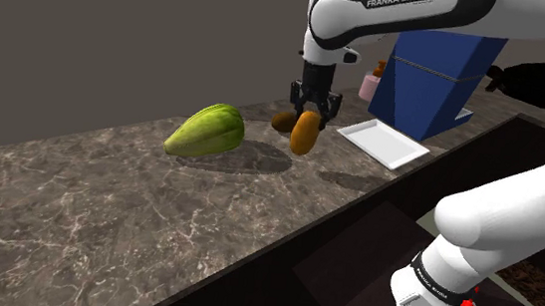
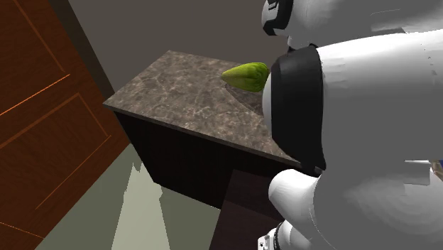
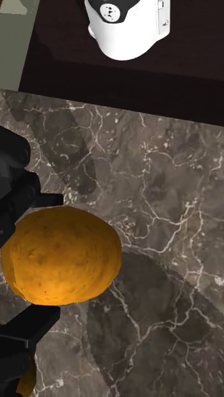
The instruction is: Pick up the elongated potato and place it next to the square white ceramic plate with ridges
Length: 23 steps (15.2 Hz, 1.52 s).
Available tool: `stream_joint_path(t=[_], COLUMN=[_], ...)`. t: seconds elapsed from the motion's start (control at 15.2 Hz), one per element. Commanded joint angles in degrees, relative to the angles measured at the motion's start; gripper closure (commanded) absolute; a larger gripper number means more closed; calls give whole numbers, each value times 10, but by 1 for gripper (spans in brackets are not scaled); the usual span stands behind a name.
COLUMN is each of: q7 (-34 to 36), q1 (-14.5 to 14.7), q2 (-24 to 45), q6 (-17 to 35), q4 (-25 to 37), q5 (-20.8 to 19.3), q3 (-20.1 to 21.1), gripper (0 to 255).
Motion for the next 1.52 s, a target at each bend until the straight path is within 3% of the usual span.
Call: stream_joint_path(t=[0.0, 0.73, 1.45], q7=[-20, -98, -155], q1=[-14, -84, -120], q2=[15, 146, 320], q6=[6, 26, 2], q4=[5, 95, 274], q5=[-15, -107, -199], q3=[-12, -63, -107], gripper=[255, 255, 255])
